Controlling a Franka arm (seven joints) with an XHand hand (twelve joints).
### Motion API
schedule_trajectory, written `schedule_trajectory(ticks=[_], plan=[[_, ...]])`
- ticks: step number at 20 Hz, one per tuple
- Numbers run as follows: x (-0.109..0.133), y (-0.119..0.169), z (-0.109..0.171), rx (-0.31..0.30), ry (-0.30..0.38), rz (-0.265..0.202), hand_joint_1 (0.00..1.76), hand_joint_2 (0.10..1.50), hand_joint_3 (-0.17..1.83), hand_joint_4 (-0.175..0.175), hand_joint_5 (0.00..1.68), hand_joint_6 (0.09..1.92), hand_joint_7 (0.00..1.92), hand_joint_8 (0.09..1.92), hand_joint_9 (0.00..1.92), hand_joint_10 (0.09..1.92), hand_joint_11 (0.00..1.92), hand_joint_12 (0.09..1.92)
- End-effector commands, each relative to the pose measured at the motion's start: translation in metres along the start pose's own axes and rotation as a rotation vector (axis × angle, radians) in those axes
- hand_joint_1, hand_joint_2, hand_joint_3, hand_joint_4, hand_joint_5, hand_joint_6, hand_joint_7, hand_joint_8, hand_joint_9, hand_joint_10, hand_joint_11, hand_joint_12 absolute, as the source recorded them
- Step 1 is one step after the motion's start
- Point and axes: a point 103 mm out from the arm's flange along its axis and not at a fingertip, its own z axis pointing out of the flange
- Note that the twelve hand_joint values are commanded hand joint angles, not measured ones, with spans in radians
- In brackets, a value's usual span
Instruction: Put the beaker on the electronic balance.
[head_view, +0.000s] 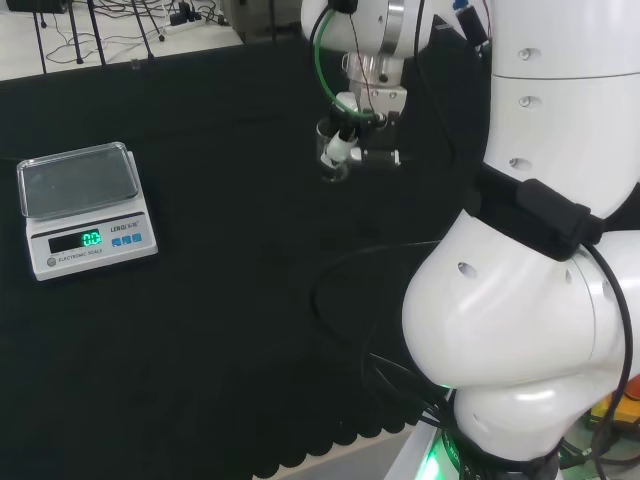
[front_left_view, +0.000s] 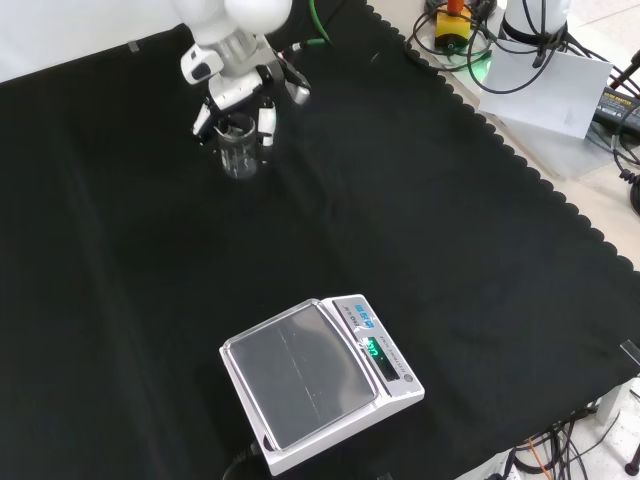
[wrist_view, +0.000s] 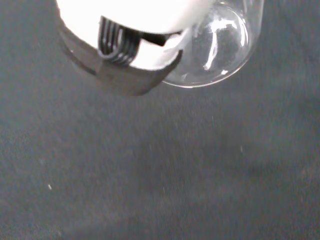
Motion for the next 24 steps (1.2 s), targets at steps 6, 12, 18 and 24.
schedule_trajectory(ticks=[6, 12, 18, 24], plan=[[0.015, -0.008, -0.048, -0.040, -0.024, -0.055, 1.20, 1.20, 0.08, -0.175, 0.73, 1.38, 0.77, 1.39, 1.11, 1.08, 1.32, 0.88], [0.062, -0.001, -0.056, -0.037, -0.059, -0.125, 1.21, 1.20, 0.06, -0.175, 0.74, 1.36, 0.78, 1.37, 1.12, 1.07, 1.33, 0.87], [0.174, 0.000, -0.051, -0.028, -0.072, -0.247, 1.21, 1.20, 0.05, -0.175, 0.75, 1.35, 0.80, 1.36, 1.12, 1.07, 1.33, 0.87], [0.283, -0.003, -0.034, -0.005, -0.089, -0.402, 1.21, 1.20, 0.04, -0.175, 0.75, 1.34, 0.80, 1.35, 1.13, 1.07, 1.34, 0.87]])
